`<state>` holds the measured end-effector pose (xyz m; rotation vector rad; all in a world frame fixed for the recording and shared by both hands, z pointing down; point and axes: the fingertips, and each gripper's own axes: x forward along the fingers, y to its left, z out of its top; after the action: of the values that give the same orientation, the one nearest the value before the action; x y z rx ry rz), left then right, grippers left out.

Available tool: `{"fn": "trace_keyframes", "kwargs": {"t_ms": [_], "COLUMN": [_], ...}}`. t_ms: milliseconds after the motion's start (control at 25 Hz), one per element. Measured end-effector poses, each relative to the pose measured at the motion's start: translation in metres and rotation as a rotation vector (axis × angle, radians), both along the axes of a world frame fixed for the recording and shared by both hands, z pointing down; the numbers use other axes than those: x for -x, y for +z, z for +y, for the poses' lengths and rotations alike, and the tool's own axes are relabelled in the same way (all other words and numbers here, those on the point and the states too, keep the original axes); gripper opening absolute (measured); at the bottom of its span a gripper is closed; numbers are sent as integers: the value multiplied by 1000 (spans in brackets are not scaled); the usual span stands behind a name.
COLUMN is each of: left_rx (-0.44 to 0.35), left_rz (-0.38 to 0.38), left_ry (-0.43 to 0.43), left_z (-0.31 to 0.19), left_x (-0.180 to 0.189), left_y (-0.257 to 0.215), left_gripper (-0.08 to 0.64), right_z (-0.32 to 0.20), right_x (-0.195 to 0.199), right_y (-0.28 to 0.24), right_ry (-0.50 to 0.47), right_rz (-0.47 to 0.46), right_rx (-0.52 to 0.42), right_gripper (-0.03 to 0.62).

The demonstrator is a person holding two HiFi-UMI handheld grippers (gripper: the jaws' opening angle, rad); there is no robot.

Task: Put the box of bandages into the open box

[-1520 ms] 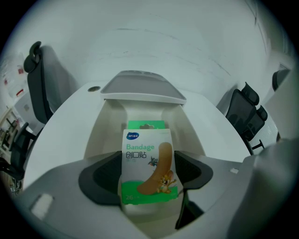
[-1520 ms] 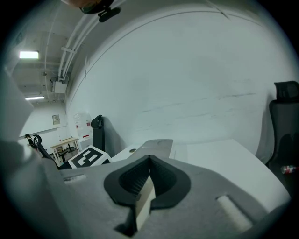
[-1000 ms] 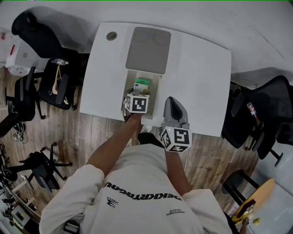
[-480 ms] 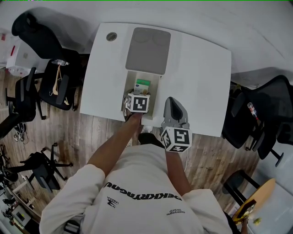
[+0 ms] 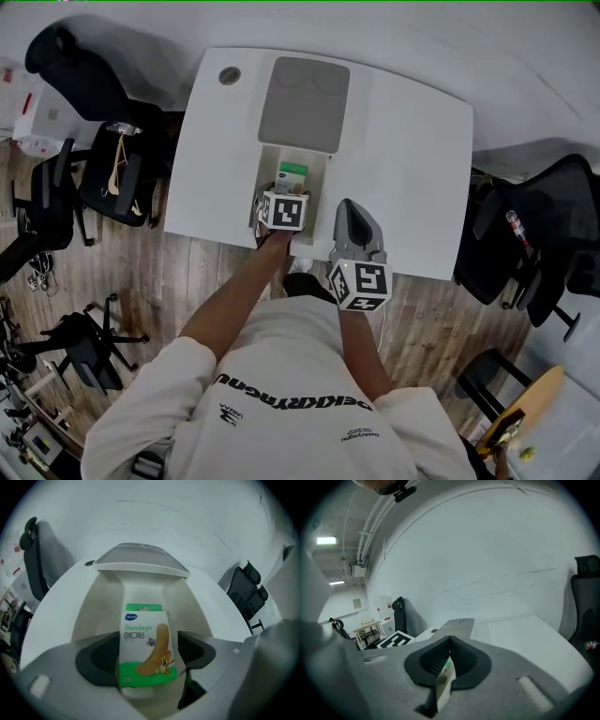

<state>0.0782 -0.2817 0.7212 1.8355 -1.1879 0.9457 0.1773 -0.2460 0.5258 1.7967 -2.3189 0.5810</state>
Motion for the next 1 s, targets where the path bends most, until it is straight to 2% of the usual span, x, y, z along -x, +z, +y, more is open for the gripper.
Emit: {"fn": "trace_keyframes", "kwargs": {"t_ms": [440, 680, 1000], "left_rx": [-40, -113, -223], "left_rz": [87, 123, 197], "left_ry": [-13, -33, -38], "left_z": [1, 1, 14], "left_x": [2, 5, 7], "left_y": [-25, -51, -104], "left_gripper": [408, 402, 340], "right_z": [6, 12, 29], "right_x": [5, 12, 22], "right_y": [-9, -14, -26], "right_ry": [9, 16, 31], "right_rz": [22, 36, 55], "right_rx": [-9, -17, -36], "right_gripper": [-2, -2, -2]}}
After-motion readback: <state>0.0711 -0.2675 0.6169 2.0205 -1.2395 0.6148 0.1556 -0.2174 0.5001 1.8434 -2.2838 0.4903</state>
